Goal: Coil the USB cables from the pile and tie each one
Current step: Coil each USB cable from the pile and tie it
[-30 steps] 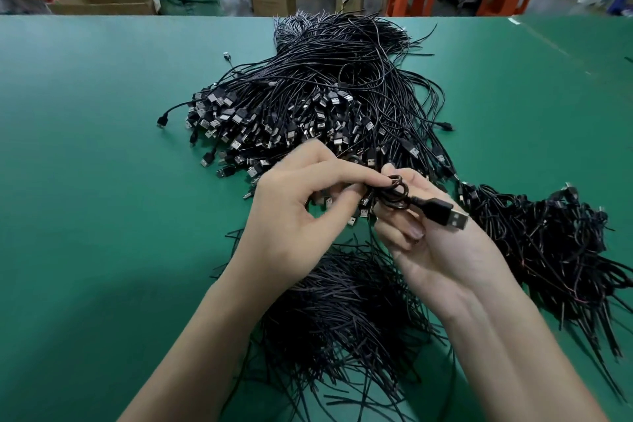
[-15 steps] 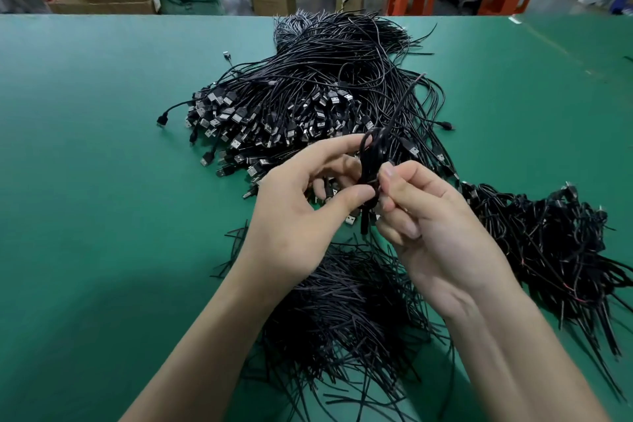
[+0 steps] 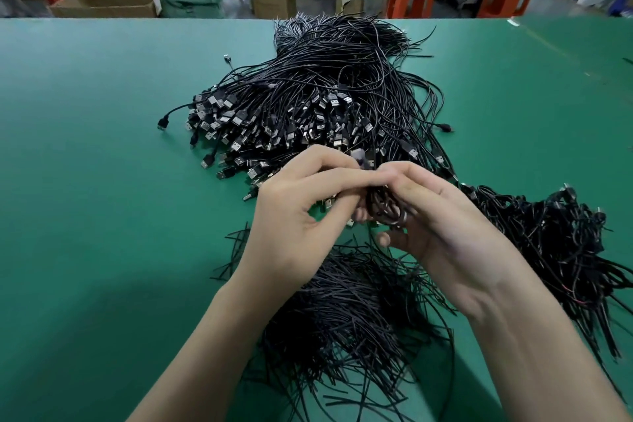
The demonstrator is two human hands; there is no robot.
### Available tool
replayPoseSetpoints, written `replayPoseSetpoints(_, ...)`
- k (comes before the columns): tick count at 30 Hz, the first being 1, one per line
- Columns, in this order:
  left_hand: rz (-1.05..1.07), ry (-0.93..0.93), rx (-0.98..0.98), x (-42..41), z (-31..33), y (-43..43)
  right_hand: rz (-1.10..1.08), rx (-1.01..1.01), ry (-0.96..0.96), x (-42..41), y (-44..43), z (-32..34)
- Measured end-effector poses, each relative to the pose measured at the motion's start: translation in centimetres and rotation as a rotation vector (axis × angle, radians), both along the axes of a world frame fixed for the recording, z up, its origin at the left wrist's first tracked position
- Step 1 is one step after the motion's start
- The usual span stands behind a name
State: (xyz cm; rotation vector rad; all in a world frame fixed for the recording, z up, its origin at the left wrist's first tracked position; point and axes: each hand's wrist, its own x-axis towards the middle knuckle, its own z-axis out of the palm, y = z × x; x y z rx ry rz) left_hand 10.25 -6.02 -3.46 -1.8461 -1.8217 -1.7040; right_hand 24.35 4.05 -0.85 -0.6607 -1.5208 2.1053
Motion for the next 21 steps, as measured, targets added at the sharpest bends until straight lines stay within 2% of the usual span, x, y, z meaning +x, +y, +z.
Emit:
replayPoseSetpoints(5,-0.08,0.03,-0.156,0.2,-0.3,0.1,-0.133,0.112,-0.053,0.8,1.5,0.6)
replayPoseSetpoints(7,-0.047,0.011,-0.197,0.0,-0.5,0.4,-0.262,0.334,-0.174,1.7,2.7,0.6)
replayPoseSetpoints(10,0.125,-0.043,-0.276,-1.3,-0.5,1.5,-0.495,0.757,-0.462,4.0,5.3,0.2)
replayPoseSetpoints(12,0.233,-0.027,-0.341,-2.8,-0.3,2.7,-0.613,0.927,-0.664,5.6,7.1,-0.2)
replayPoseSetpoints(17,0.424,0.183,-0.519,-7.3,1.1,7.6,-0.536,0.963,-1.09,9.0,10.0,-0.7)
replayPoseSetpoints(21,0.557,0.337,-0.633,-9.8,1.9,11.7,-0.552,0.995,-1.009,8.5,8.9,0.6)
